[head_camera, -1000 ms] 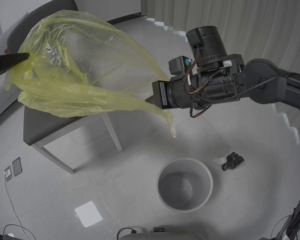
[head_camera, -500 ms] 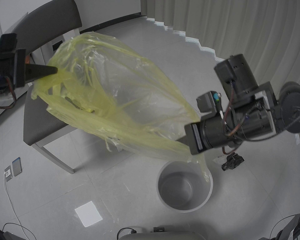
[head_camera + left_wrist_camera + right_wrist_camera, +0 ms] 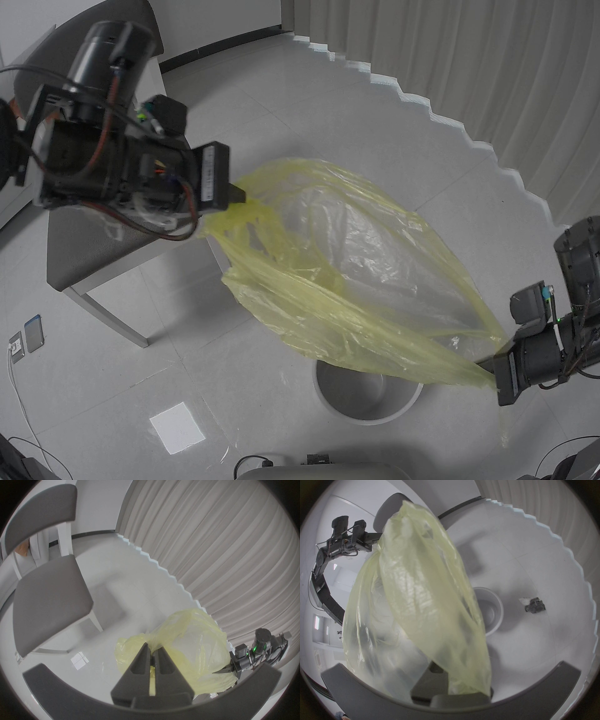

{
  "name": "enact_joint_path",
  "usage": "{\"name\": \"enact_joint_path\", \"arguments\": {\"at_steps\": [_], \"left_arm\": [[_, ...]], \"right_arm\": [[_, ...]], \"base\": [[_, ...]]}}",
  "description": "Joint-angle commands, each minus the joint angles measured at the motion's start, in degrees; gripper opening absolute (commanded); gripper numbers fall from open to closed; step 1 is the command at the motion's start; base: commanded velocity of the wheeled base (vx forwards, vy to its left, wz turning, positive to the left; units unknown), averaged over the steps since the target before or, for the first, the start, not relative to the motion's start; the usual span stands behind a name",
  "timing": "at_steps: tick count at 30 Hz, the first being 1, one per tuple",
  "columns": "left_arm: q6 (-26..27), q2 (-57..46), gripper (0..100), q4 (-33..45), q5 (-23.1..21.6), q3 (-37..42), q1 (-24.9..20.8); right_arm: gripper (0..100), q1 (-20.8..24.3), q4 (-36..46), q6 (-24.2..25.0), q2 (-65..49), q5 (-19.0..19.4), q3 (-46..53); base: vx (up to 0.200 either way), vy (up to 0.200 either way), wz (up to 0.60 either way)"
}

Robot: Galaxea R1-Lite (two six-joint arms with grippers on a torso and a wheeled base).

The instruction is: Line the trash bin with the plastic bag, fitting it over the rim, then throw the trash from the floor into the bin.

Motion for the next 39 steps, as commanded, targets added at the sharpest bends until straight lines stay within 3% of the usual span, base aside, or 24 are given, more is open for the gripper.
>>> {"name": "enact_joint_path", "arguments": {"at_steps": [1,7,19,29,39], "left_arm": [[-3.2,8.9,0,-0.2,0.0,-2.6,-0.8],[-9.2,11.6,0,-3.6,-0.2,-3.9,-0.2],[-14.1,16.5,0,-7.9,-2.3,-4.0,-0.3],[-23.5,21.7,0,-14.2,-3.8,-6.7,-2.6],[-28.0,26.2,0,-18.9,-3.9,-9.1,-4.6]], "right_arm": [[0,-2.9,-0.1,-0.3,-3.5,-0.1,5.3],[0,-4.2,0.2,-2.8,-3.1,0.0,6.9],[0,-8.0,2.0,-6.3,-3.0,0.0,9.5],[0,-10.2,1.9,-10.4,0.1,-0.7,8.7],[0,-13.1,2.4,-13.3,1.2,-1.2,8.5]], "base": [[0.0,0.0,0.0],[0.0,0.0,0.0],[0.0,0.0,0.0],[0.0,0.0,0.0],[0.0,0.0,0.0]]}}
